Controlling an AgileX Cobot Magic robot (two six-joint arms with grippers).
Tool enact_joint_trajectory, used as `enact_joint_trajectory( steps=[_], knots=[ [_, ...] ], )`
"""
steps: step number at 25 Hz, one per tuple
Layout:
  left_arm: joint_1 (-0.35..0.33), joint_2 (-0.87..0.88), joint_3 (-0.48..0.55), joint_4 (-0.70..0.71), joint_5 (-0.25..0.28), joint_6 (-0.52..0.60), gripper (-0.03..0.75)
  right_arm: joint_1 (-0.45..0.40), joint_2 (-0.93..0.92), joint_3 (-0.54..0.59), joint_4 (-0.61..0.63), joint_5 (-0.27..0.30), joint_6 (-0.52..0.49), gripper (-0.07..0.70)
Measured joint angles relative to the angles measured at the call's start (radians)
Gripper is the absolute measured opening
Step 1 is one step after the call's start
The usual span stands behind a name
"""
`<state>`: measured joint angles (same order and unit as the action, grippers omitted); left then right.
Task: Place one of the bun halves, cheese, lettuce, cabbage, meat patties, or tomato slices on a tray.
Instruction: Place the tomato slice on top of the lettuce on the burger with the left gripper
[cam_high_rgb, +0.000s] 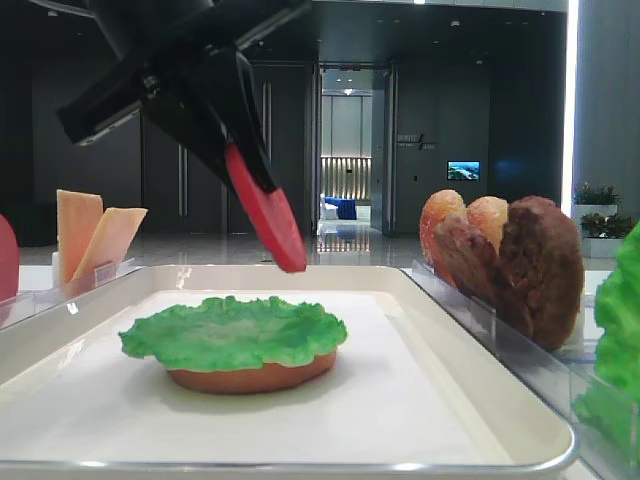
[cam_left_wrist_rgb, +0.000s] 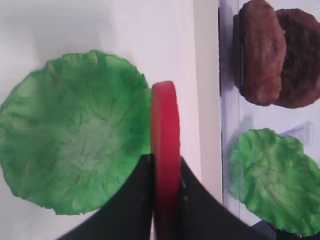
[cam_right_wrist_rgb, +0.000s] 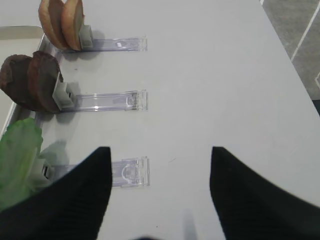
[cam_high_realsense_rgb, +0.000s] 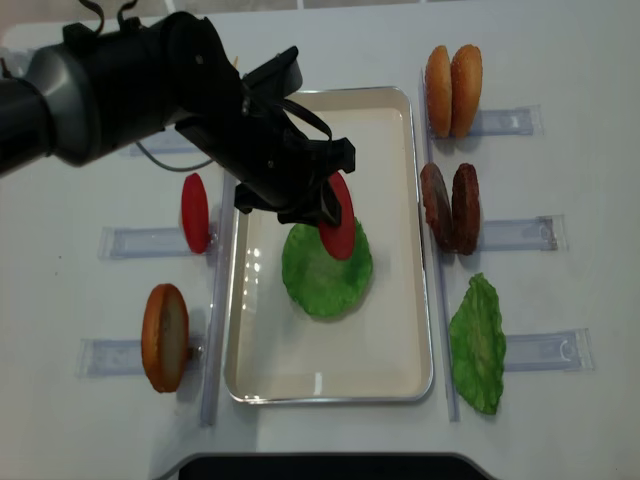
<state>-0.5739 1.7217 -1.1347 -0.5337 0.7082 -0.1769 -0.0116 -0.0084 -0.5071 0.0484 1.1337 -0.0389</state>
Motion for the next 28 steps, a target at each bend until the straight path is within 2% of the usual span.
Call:
enact_joint_trajectory(
  steps=[10,24,28],
  knots=[
    [-0.009,0.068,0.006,-0.032,-0.021,0.036,0.051,0.0,0.0,0.0,0.0,0.0,0.0,0.412],
    [-0.01,0.07,0.006,-0.049,-0.022,0.053,0.053,0.0,0.0,0.0,0.0,0.0,0.0,0.412],
    [-0.01,0.07,0.006,-0.05,-0.022,0.054,0.101,0.0,0.0,0.0,0.0,0.0,0.0,0.412]
  ],
)
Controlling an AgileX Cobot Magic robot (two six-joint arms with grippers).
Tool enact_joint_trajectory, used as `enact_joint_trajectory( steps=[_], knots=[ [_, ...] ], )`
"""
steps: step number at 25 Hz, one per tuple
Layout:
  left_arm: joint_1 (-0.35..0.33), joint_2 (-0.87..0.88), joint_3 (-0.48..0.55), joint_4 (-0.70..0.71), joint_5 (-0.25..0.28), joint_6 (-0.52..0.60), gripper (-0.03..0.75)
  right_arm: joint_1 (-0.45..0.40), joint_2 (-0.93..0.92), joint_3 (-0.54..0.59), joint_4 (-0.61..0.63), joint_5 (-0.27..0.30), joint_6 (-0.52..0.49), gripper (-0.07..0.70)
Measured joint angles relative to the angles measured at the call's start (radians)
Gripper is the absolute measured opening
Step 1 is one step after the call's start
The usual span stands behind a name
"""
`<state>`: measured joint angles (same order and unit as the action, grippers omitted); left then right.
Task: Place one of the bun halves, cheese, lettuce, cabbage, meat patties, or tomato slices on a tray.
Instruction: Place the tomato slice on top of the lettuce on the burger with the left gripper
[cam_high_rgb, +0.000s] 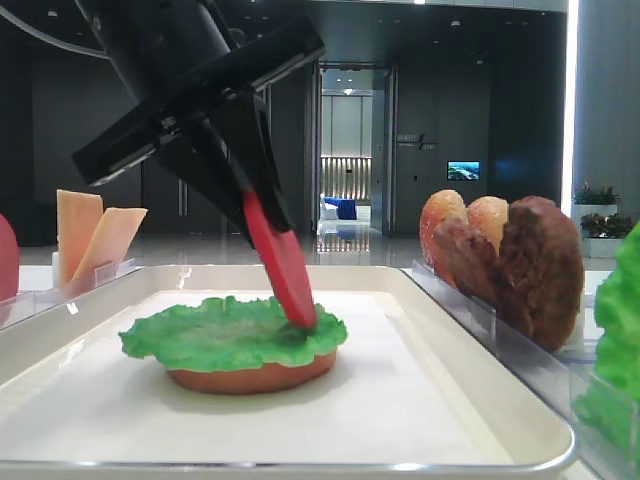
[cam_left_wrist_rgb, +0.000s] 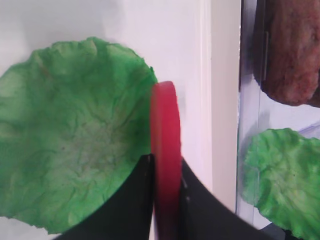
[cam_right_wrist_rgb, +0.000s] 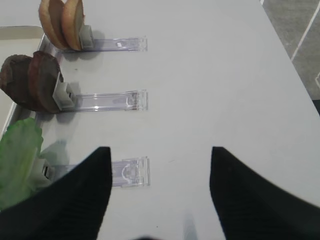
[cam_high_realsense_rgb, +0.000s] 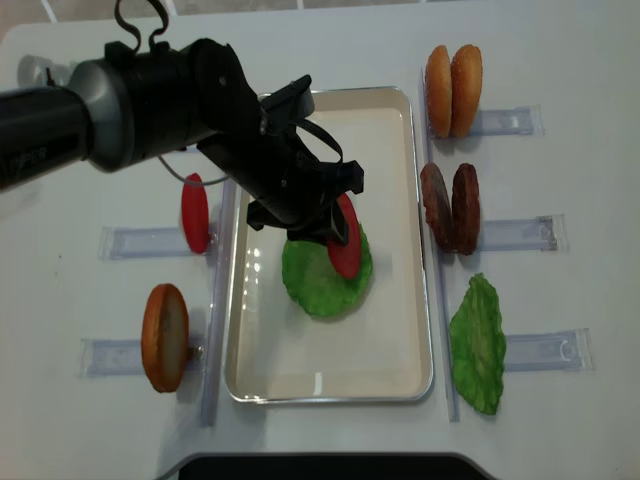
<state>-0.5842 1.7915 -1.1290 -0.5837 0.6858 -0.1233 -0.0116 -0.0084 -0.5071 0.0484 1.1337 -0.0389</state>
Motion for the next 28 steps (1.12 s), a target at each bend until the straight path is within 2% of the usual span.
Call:
enact_joint_trajectory(
  steps=[4,8,15,22,28],
  knots=[
    [0.0,0.0,0.0,0.0,0.002,0.0,0.181,0.0,0.0,0.0,0.0,0.0,0.0,0.412],
    [0.0,0.0,0.0,0.001,0.012,0.0,0.198,0.0,0.0,0.0,0.0,0.0,0.0,0.412],
    [0.0,0.0,0.0,0.05,0.079,-0.011,0.207,0.0,0.0,0.0,0.0,0.0,0.0,0.412],
    [0.0,-0.019,0.0,0.136,0.115,-0.068,0.309,0.0,0.0,0.0,0.0,0.0,0.0,0.412],
    [0.0,-0.093,-0.001,0.241,0.173,-0.149,0.326,0.0,0.0,0.0,0.0,0.0,0.0,0.412]
  ],
)
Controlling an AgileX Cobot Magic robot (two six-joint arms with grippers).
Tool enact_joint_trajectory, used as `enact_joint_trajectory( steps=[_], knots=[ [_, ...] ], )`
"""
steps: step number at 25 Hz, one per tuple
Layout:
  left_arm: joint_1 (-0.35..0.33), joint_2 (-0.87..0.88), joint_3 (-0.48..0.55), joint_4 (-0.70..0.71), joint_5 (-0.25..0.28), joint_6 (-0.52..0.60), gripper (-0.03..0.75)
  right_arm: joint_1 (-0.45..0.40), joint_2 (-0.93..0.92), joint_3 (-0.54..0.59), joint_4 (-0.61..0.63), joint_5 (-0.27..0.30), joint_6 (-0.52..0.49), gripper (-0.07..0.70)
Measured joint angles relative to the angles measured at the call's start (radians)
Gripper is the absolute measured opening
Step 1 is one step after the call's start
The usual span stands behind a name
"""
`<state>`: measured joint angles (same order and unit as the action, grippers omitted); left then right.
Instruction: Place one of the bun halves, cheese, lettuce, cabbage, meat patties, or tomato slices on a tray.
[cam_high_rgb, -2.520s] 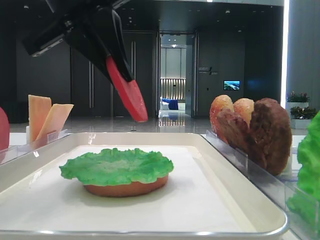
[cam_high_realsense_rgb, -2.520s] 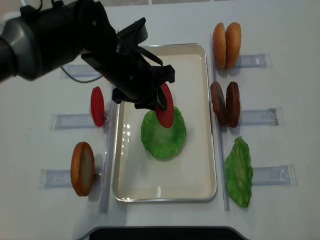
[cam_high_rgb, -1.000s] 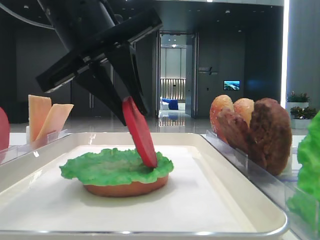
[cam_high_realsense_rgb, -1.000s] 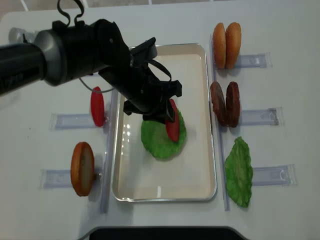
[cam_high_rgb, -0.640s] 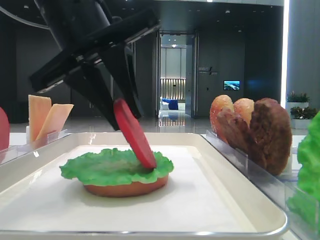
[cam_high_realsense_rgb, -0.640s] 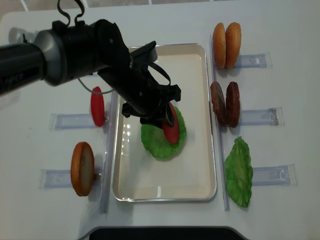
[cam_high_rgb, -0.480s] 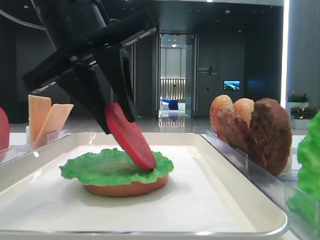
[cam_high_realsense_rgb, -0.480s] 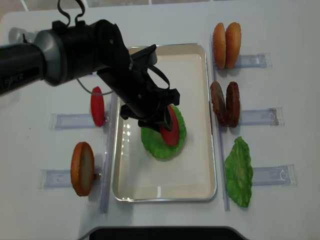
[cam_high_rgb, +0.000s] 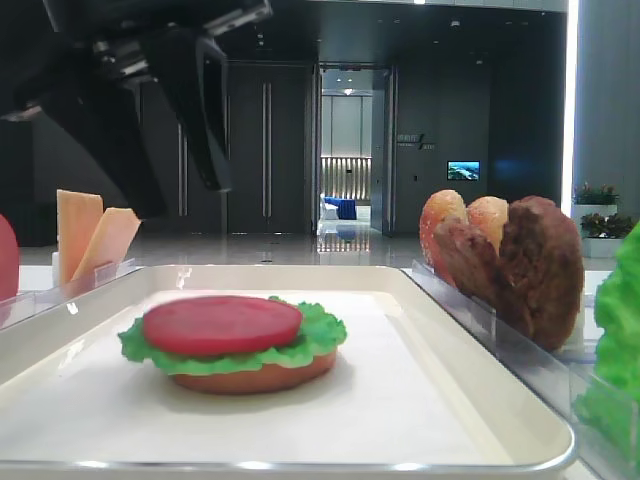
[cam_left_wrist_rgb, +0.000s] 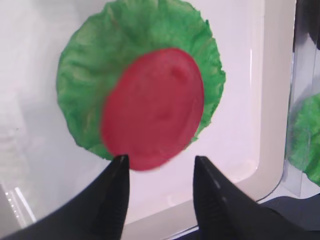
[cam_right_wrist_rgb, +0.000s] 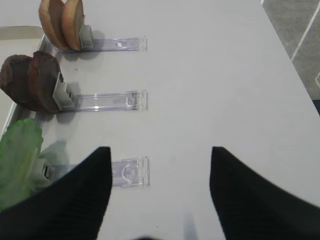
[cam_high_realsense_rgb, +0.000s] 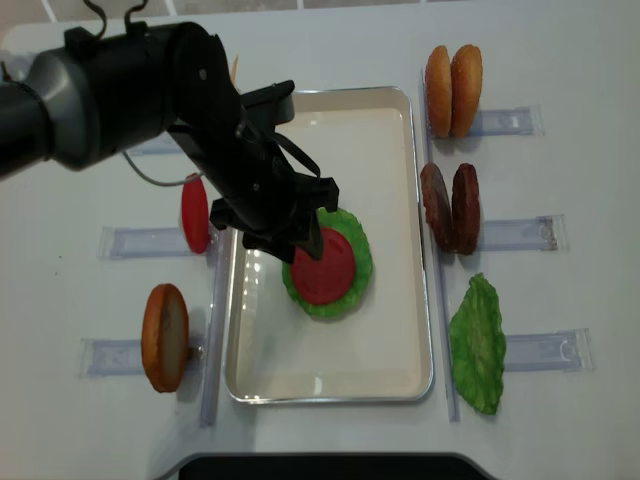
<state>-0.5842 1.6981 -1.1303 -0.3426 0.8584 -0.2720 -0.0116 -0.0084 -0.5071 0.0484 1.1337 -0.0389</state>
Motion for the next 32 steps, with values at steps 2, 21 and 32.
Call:
enact_joint_trajectory(
  steps=[2,21,32],
  knots=[
    [0.0,-0.022,-0.01,0.01,0.017,-0.01,0.326,0.0,0.0,0.0,0.0,0.0,0.0,0.412],
    [0.0,-0.049,-0.146,0.238,0.192,-0.141,0.613,0.0,0.0,0.0,0.0,0.0,0.0,0.412],
    [0.313,-0.067,-0.311,0.396,0.354,-0.037,0.634,0.0,0.0,0.0,0.0,0.0,0.0,0.412]
  ],
)
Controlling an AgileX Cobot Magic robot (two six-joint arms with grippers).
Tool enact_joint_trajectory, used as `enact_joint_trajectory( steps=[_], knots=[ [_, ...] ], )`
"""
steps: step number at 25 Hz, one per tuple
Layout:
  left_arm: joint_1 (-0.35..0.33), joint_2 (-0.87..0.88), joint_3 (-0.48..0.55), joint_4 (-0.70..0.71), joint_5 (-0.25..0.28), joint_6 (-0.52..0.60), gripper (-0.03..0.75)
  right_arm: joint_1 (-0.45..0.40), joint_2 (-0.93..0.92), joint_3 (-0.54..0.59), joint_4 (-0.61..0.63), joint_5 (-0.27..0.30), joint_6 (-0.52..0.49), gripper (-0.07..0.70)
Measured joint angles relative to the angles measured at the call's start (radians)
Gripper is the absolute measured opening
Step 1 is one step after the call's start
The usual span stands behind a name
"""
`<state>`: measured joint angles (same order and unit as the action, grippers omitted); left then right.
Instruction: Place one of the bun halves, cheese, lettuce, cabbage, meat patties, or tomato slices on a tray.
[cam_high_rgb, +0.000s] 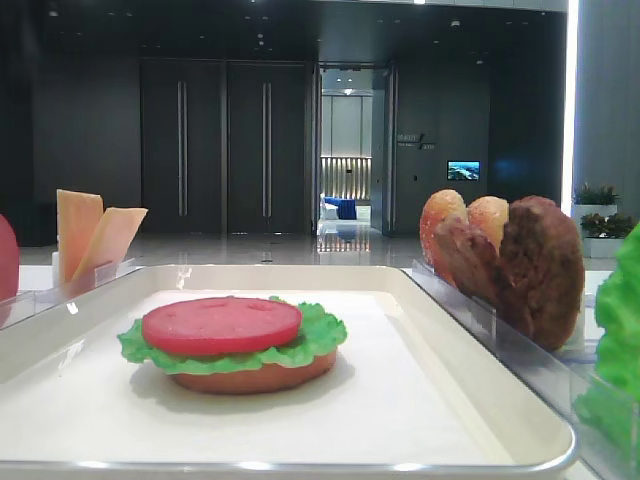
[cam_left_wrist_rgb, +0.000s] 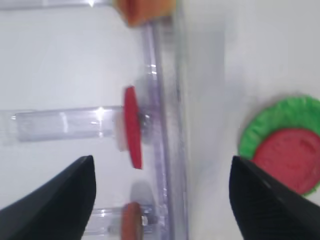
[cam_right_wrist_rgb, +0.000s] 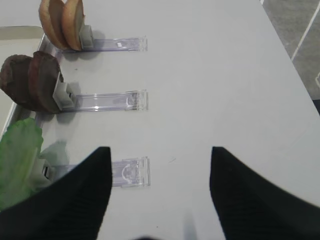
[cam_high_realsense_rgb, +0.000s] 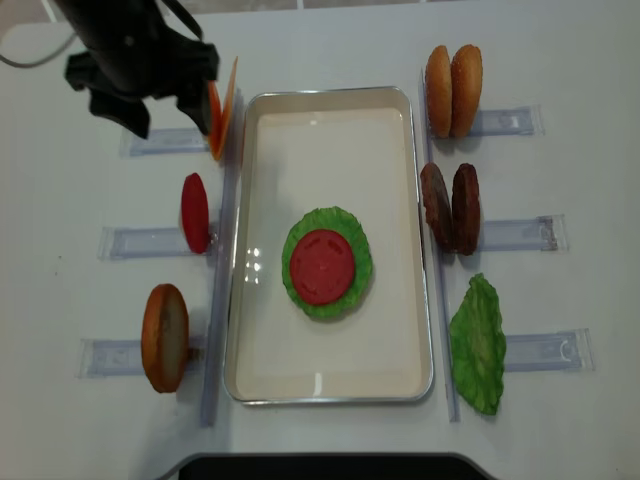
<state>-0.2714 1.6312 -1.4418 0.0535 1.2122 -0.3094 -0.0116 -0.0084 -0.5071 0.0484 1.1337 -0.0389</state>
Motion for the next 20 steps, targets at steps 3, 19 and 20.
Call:
enact_joint_trajectory(
  steps=[3,19,20],
  knots=[
    [0.116,-0.008,-0.004,0.009,0.006,0.056,0.634,0.0,0.0,0.0,0.0,0.0,0.0,0.412],
    [0.222,-0.371,0.407,0.147,0.002,0.115,0.634,0.0,0.0,0.0,0.0,0.0,0.0,0.412],
    [0.223,-0.441,0.48,0.137,-0.01,0.106,0.634,0.0,0.0,0.0,0.0,0.0,0.0,0.412]
  ],
)
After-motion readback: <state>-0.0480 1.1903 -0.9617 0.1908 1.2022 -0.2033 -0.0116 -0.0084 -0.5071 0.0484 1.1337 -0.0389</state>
